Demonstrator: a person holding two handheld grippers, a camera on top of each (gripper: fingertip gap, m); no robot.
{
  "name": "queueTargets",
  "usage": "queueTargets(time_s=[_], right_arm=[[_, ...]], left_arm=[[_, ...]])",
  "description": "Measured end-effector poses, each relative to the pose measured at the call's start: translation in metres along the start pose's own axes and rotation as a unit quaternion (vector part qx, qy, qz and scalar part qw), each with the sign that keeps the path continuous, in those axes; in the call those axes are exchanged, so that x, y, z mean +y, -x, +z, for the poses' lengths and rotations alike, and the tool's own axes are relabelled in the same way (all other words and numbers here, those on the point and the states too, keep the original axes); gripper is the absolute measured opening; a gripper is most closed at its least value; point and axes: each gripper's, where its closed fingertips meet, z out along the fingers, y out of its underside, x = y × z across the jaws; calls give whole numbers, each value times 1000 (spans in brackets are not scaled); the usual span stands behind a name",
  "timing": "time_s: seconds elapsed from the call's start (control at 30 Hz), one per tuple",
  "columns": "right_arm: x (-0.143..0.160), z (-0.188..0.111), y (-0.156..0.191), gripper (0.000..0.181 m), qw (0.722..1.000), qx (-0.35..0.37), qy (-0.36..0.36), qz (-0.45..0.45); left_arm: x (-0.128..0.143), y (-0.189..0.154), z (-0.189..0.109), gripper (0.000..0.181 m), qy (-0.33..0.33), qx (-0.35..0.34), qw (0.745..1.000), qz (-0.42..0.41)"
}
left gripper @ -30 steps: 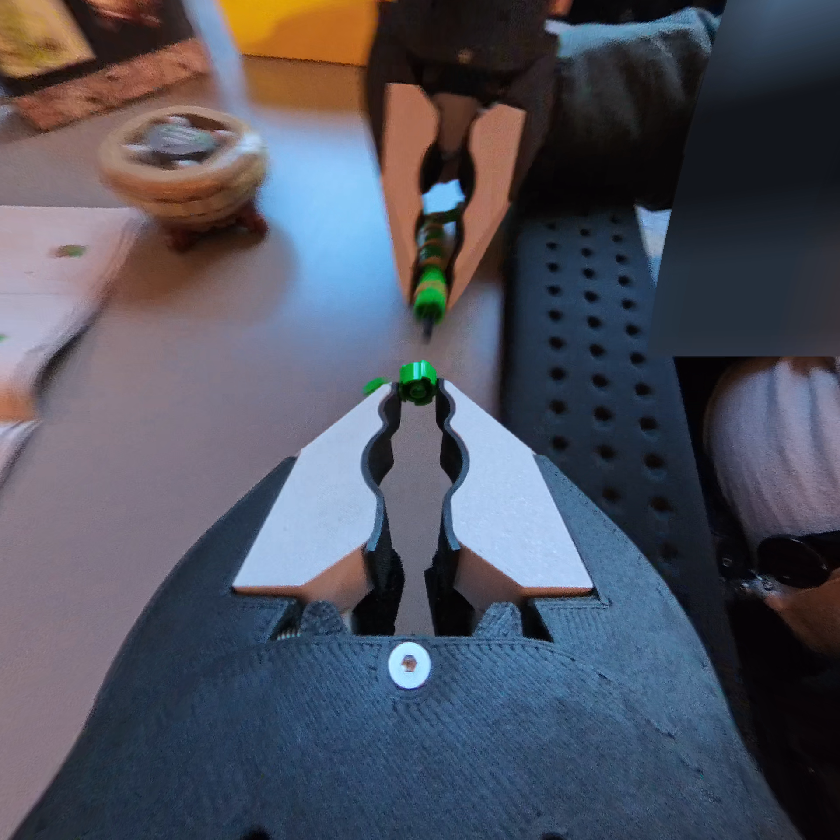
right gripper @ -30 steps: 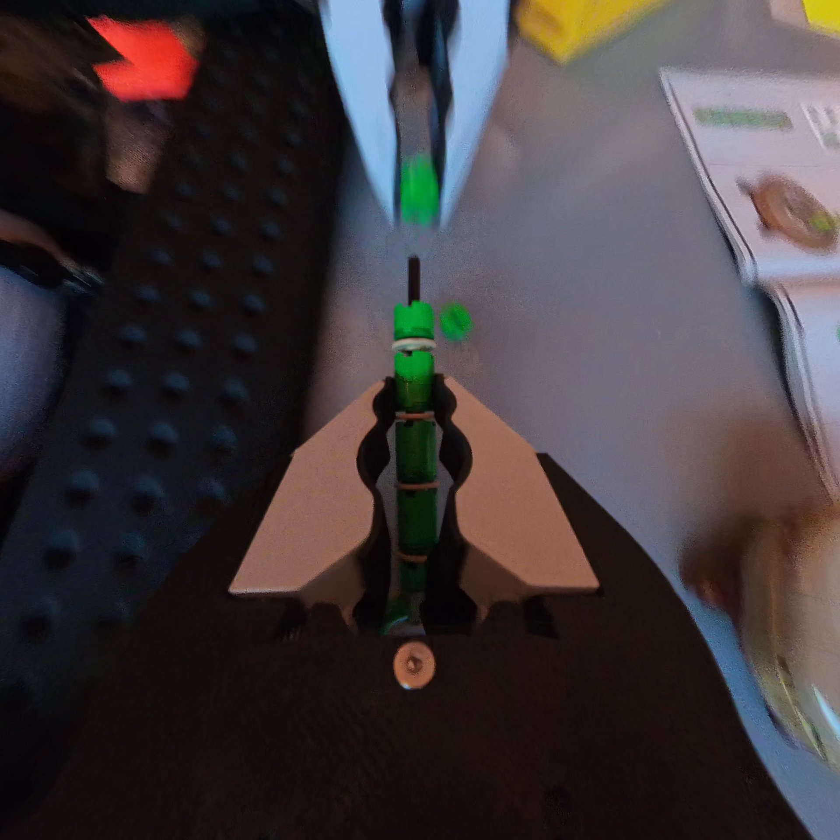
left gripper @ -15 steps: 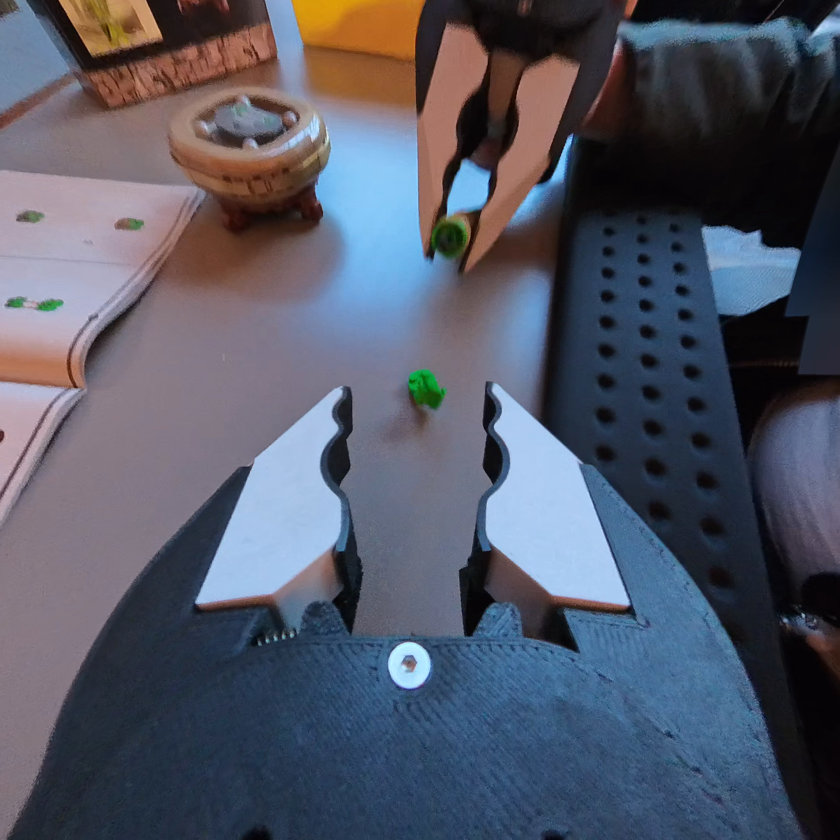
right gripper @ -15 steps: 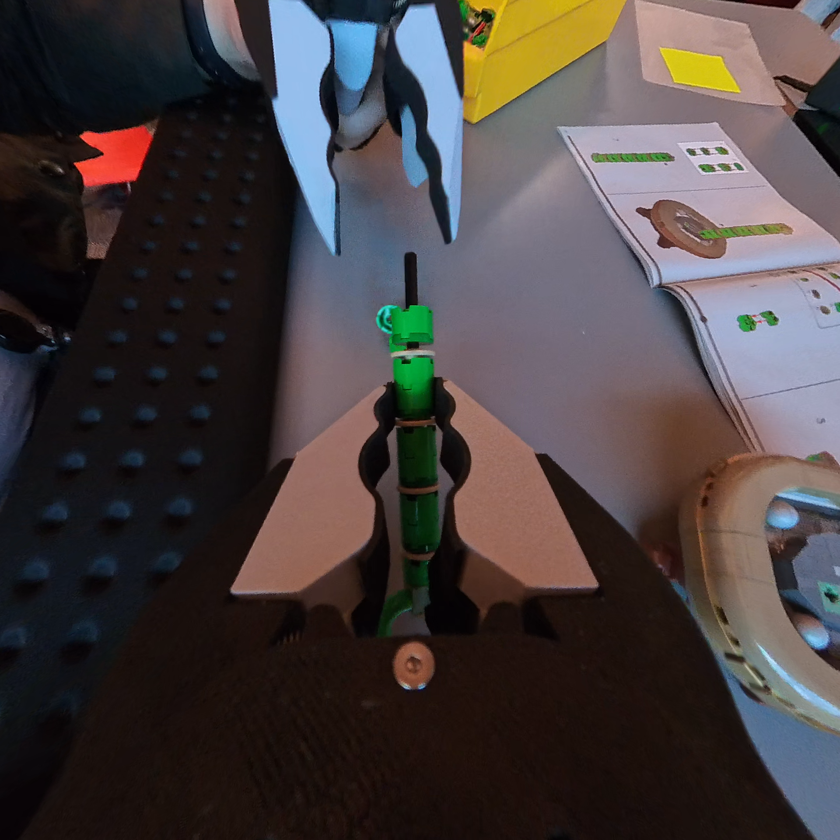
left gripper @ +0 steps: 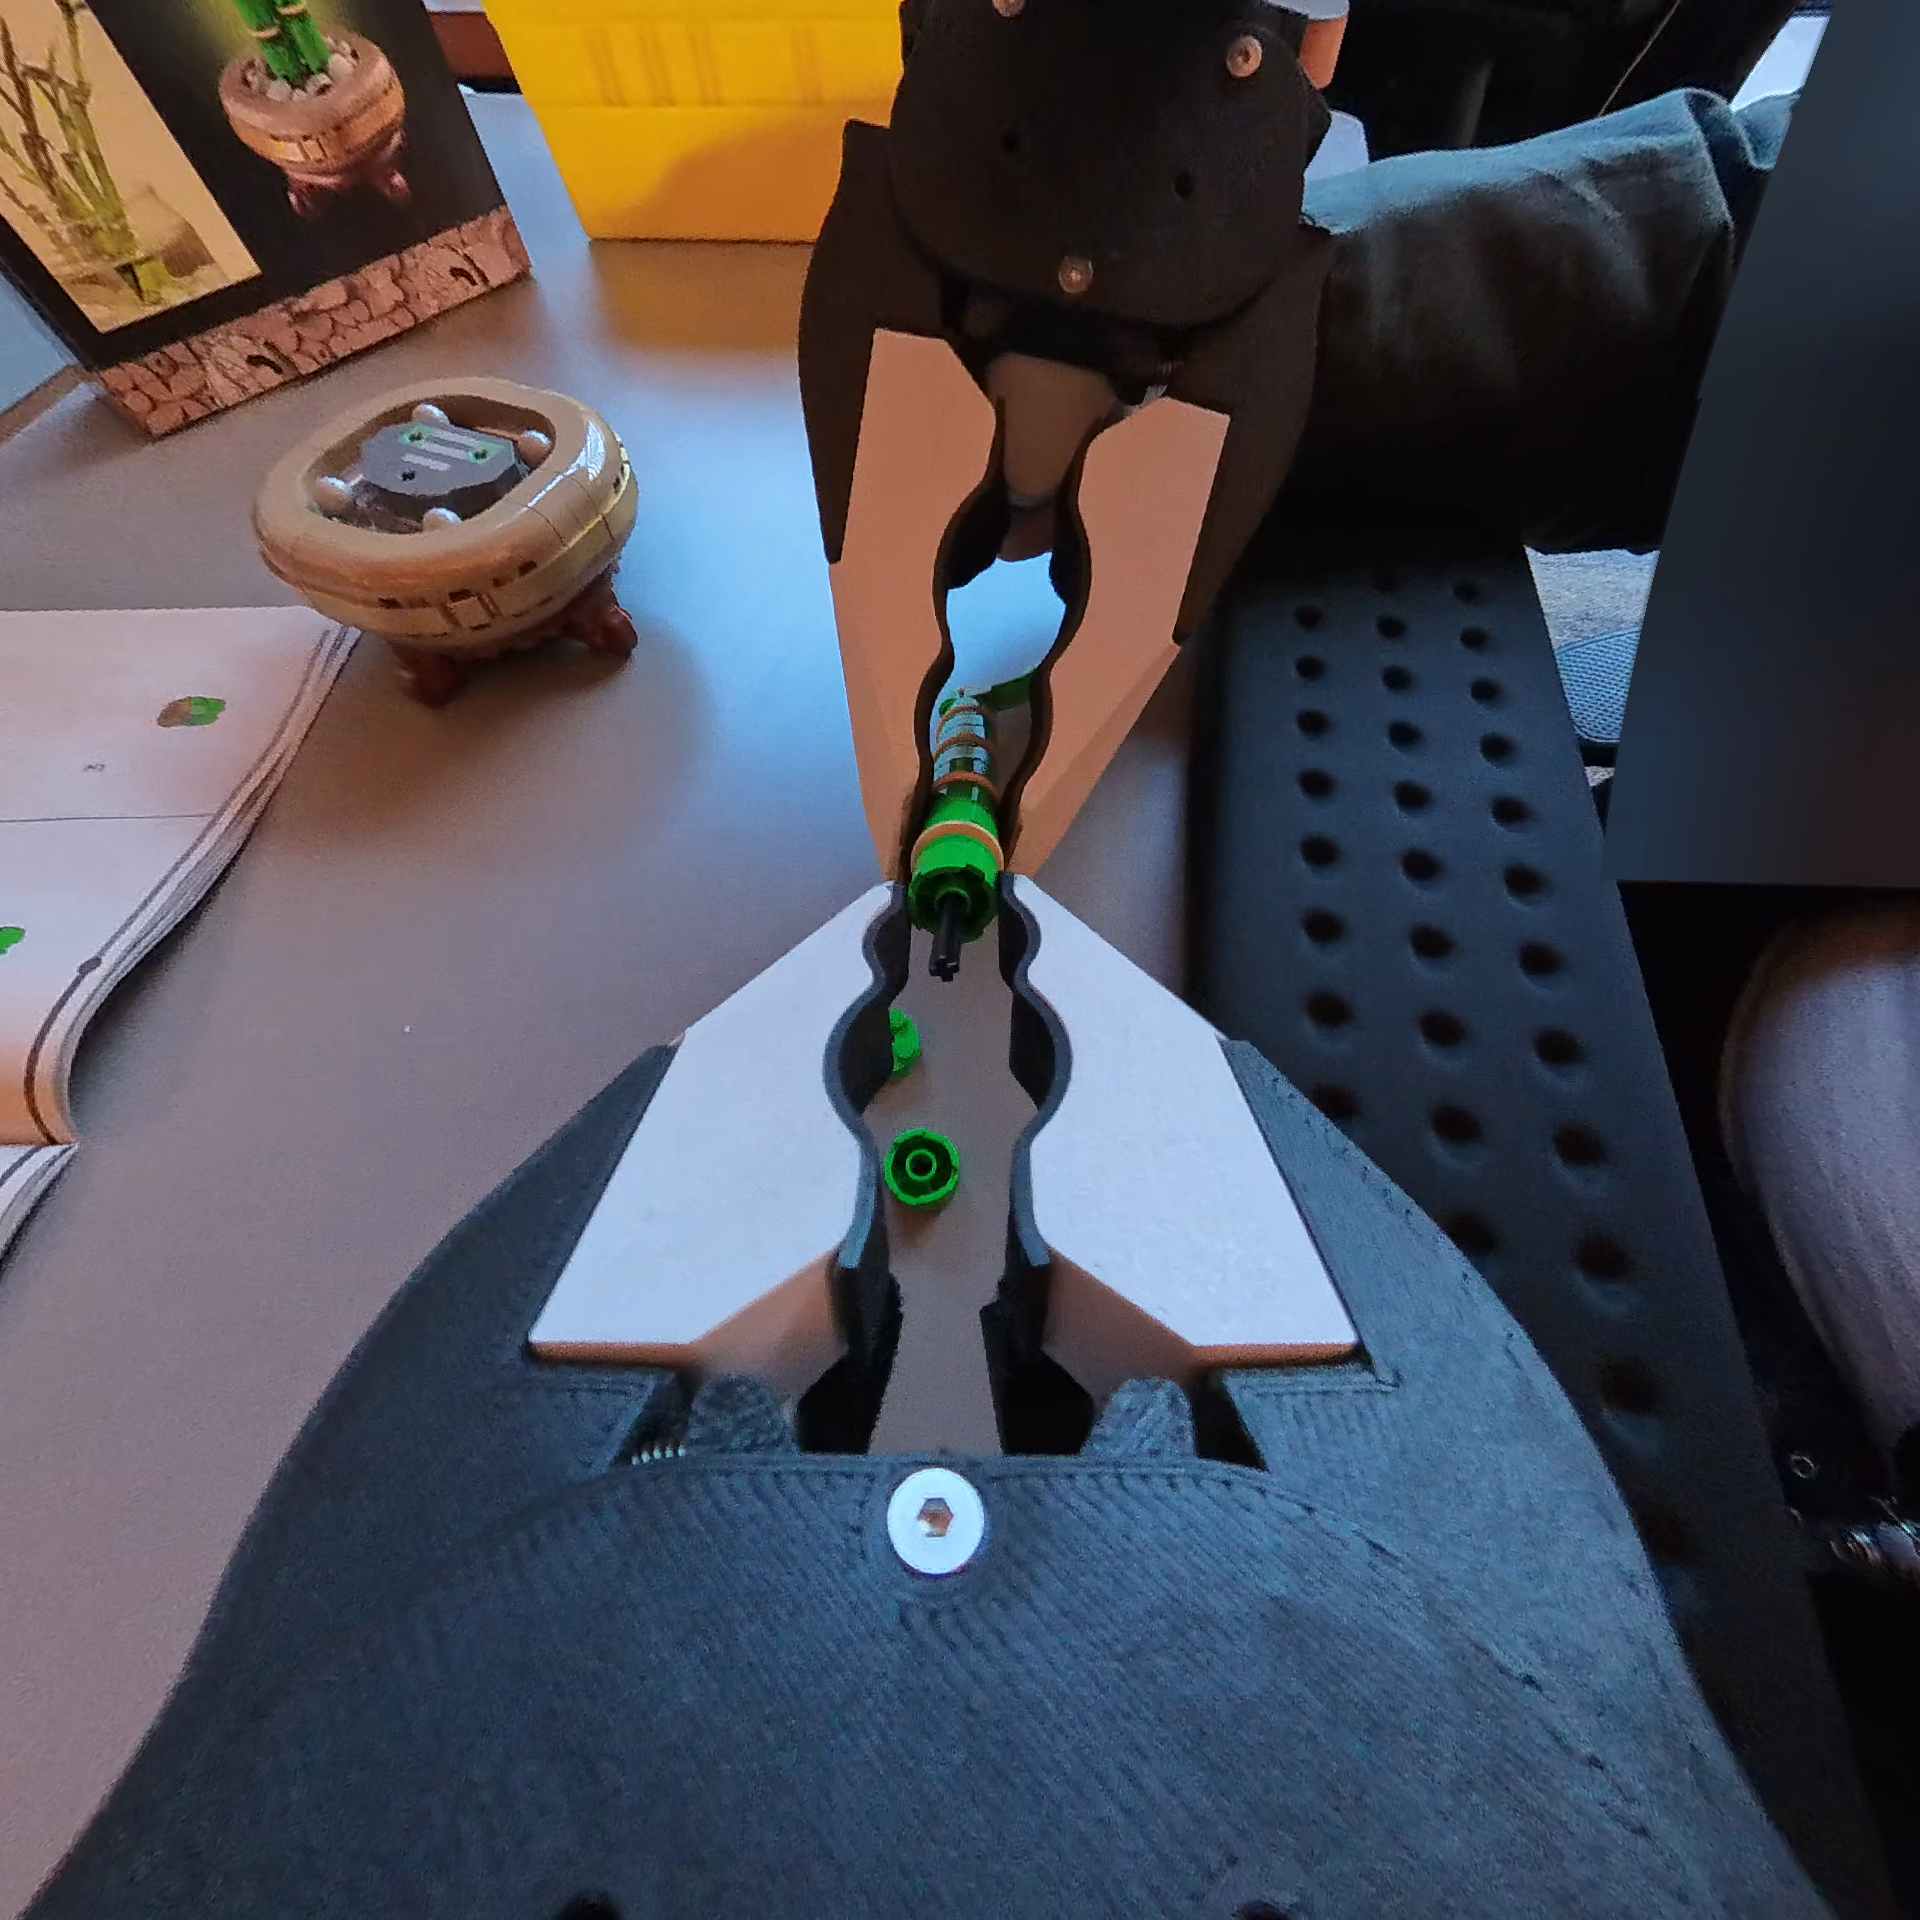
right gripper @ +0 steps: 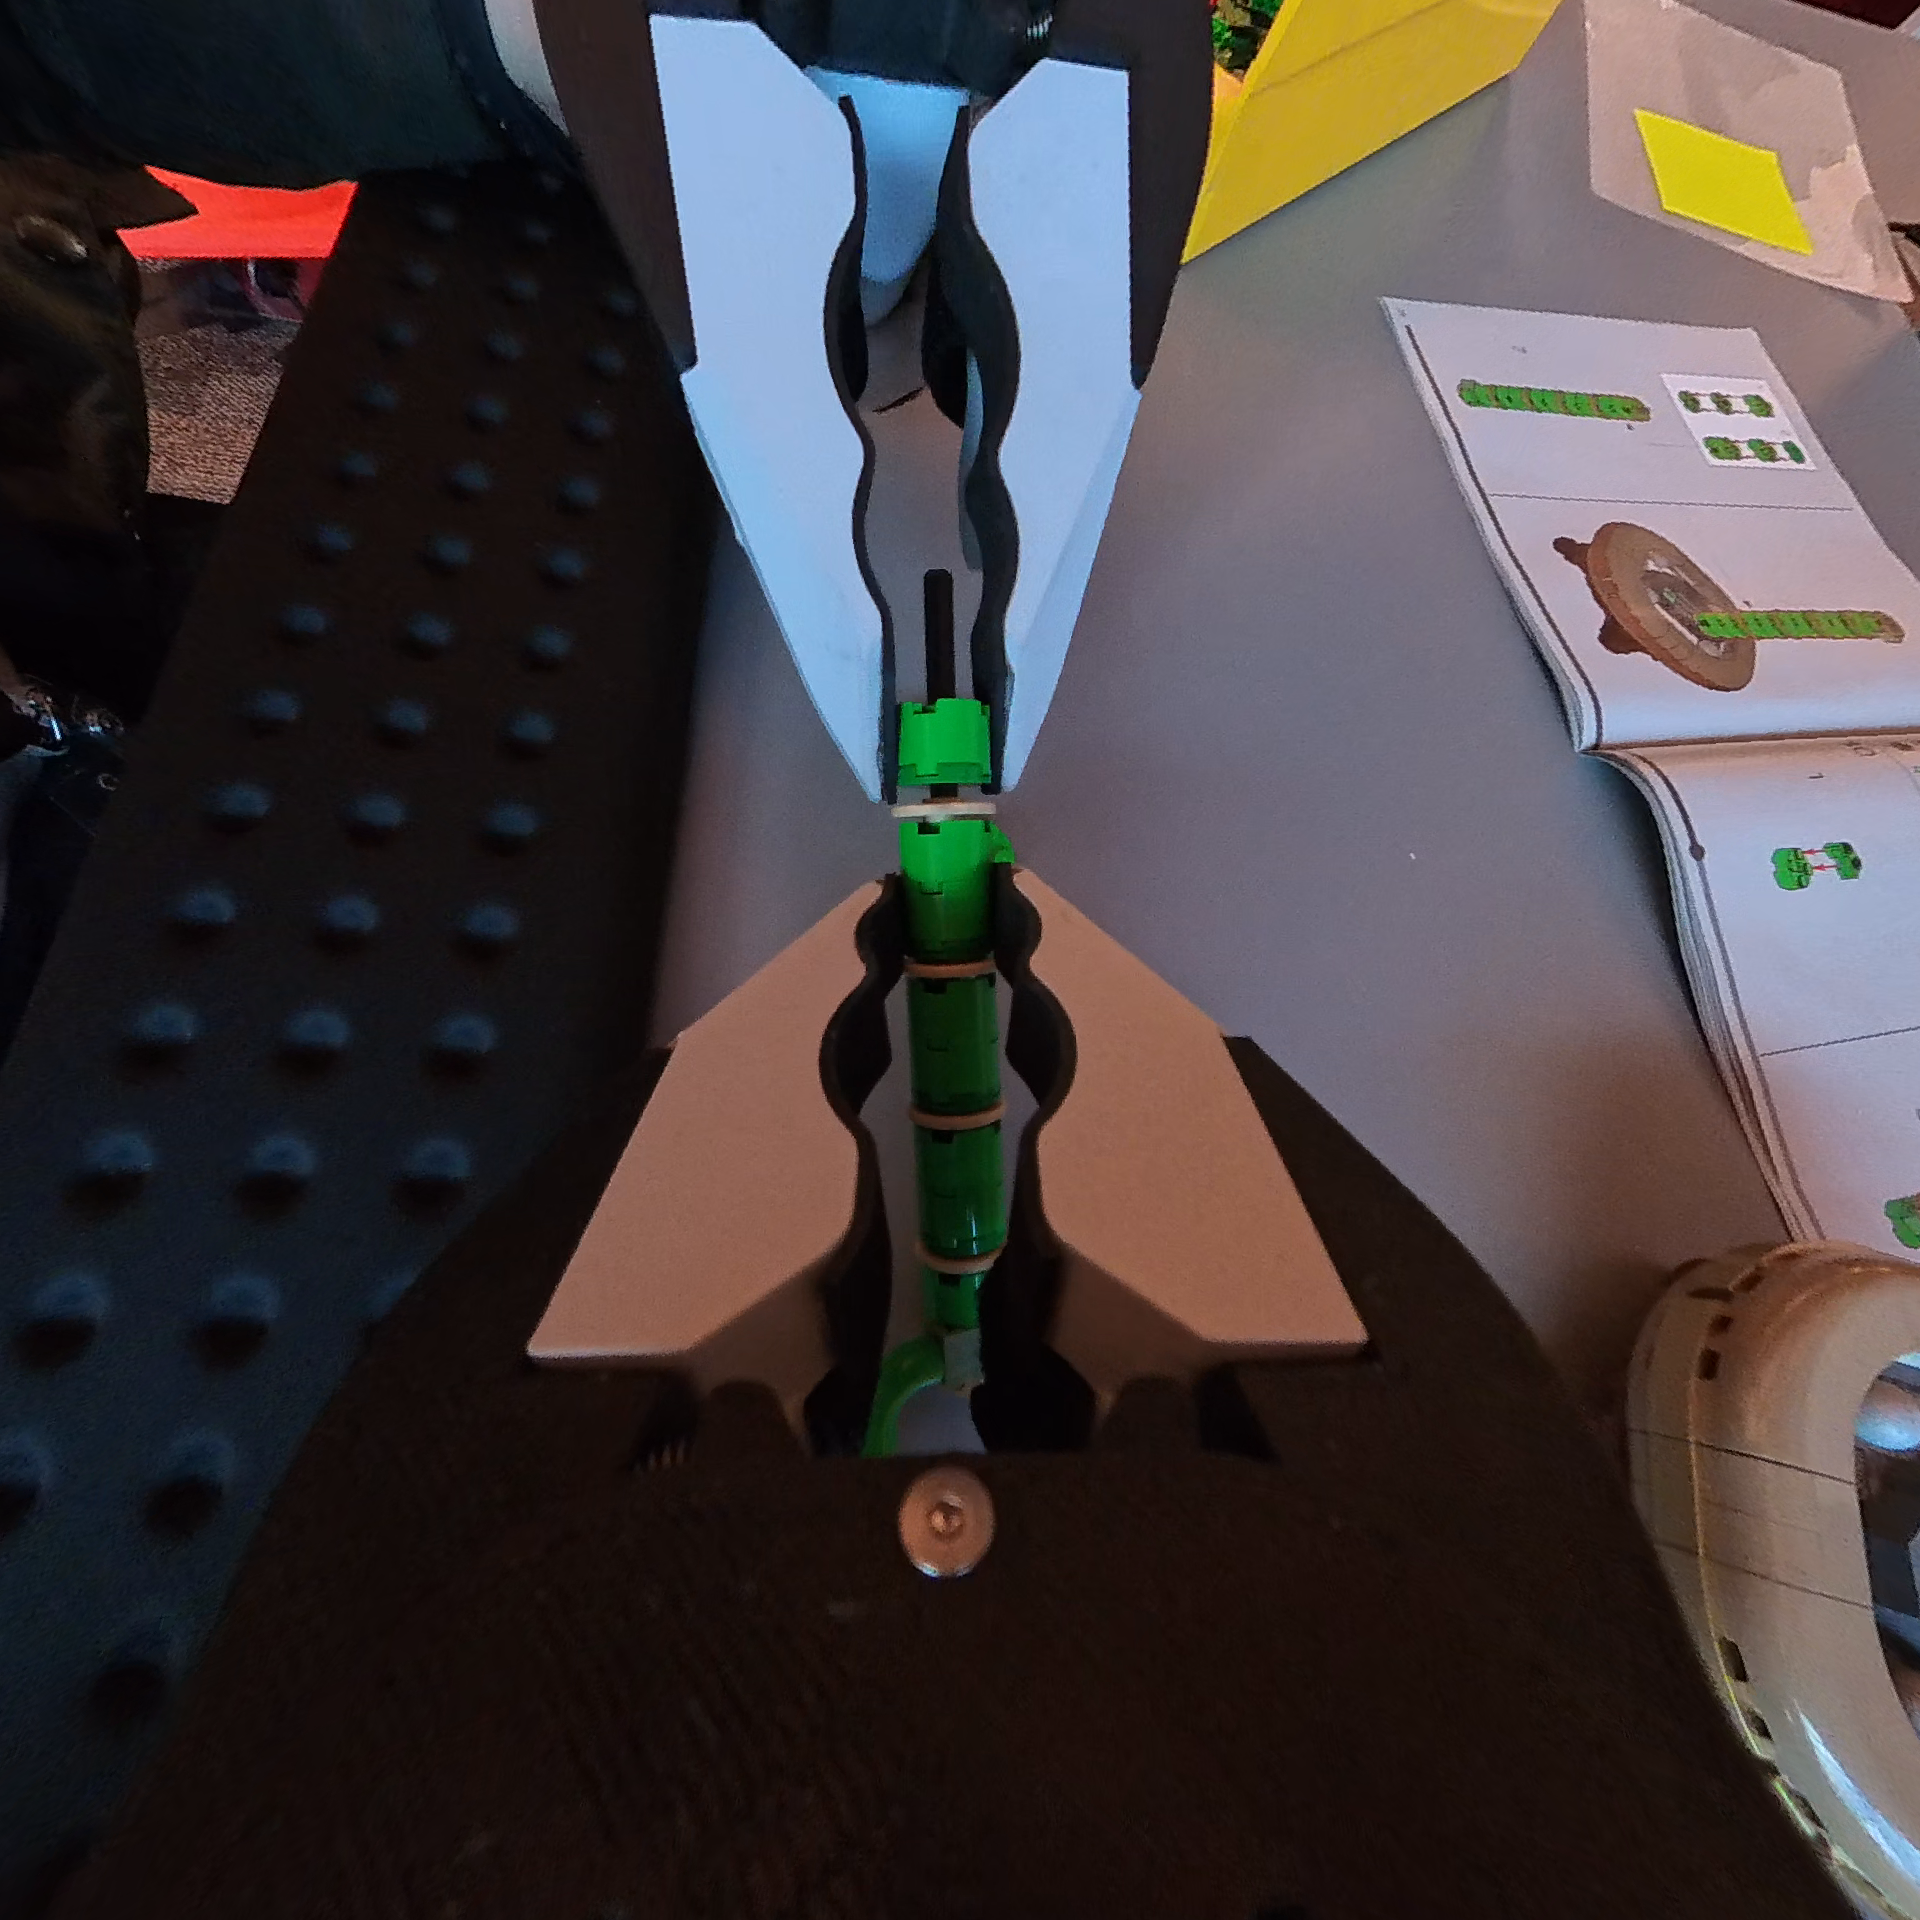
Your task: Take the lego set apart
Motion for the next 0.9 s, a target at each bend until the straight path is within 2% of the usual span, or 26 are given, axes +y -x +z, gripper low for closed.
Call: queueTargets(time_s=[0.1, 0.23, 0.33, 0.37, 0.43, 0.47, 0.6, 0.67, 0.77, 0.9], right_arm=[[0, -1, 6, 17, 1000, -19, -1, 7], [-14, -12, 10, 18, 998, -40, -47, 22], [17, -23, -3, 17, 1000, -2, 7, 20], [30, -33, -12, 17, 999, 19, 15, 28], [30, -49, -18, 16, 997, 9, -28, 65], [28, -53, -23, 16, 997, 15, -37, 72], [34, -50, -31, 16, 997, 43, -10, 62], [47, -40, -25, 16, 996, 21, 23, 83], [63, -23, -17, 17, 992, -10, 73, 104], [52, -16, -18, 32, 992, -17, 52, 114]], left_arm=[[1, -5, 0, 15, 8, 13, 1000, 5], [-4, -10, -9, 14, -12, 34, 999, -6], [5, 4, -23, 15, -8, 7, 1000, -24], [2, 12, -36, 15, -33, -4, 999, -37], [-13, 19, -63, 14, -110, 15, 991, -75], [-17, 20, -70, 14, -128, 22, 988, -82], [-23, 12, -65, 14, -135, 7, 990, -27], [-19, 9, -60, 14, -121, 1, 993, -14], [-22, 0, -54, 14, -122, 29, 992, -24], [-16, 0, -46, 14, -96, 4, 995, 10]])
